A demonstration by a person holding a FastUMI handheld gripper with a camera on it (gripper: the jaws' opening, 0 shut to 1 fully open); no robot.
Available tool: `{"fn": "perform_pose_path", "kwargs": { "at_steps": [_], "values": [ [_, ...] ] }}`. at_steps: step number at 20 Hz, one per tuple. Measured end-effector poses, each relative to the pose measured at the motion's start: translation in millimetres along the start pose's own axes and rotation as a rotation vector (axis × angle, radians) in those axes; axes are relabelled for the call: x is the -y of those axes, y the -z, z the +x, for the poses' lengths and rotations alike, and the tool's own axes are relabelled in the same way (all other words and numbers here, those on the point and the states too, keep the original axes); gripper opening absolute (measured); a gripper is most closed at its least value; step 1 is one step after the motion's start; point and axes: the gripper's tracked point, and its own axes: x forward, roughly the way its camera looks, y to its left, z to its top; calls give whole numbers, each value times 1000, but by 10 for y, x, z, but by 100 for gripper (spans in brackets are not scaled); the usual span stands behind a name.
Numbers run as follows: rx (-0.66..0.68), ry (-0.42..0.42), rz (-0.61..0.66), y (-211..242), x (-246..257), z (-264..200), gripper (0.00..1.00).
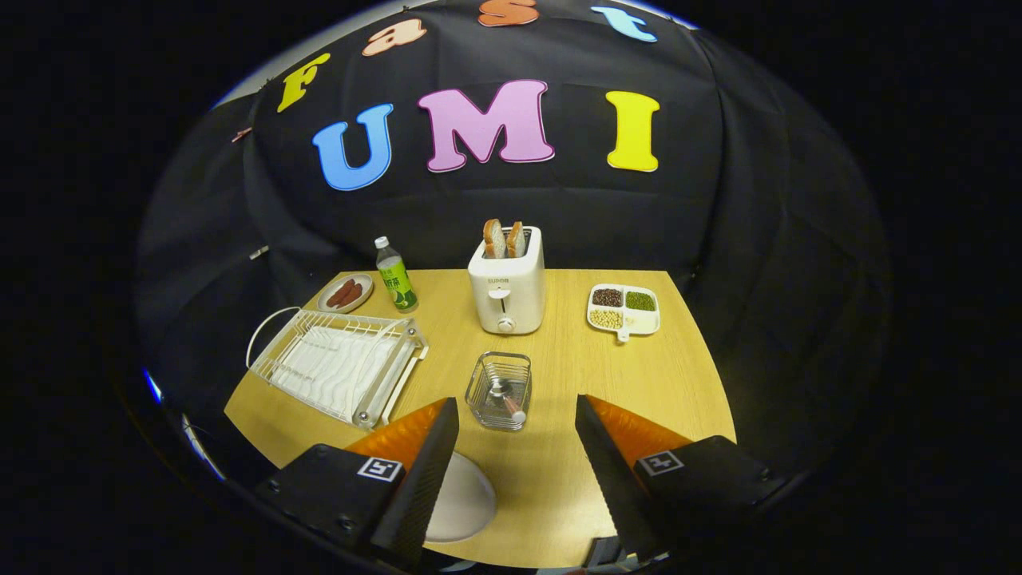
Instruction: Take the plate from the dish rack, then take the spoon from the basket and place it into the plate.
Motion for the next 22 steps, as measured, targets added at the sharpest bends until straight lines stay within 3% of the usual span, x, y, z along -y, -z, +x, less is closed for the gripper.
{"fn": "perform_pose_path", "kwargs": {
  "at_steps": [6, 11, 16, 17, 18, 22],
  "values": [
    [-125, -40, -79, 276, -44, 522, 89],
    [-227, -50, -124, 593, -92, 896, 76],
    [-236, -51, -100, 635, -129, 1085, 39],
    [-247, -56, -96, 653, -142, 1096, 35],
    [-254, -58, -85, 651, -149, 1090, 22],
    [-235, -74, -83, 627, -183, 1091, 11]
  ]
}}
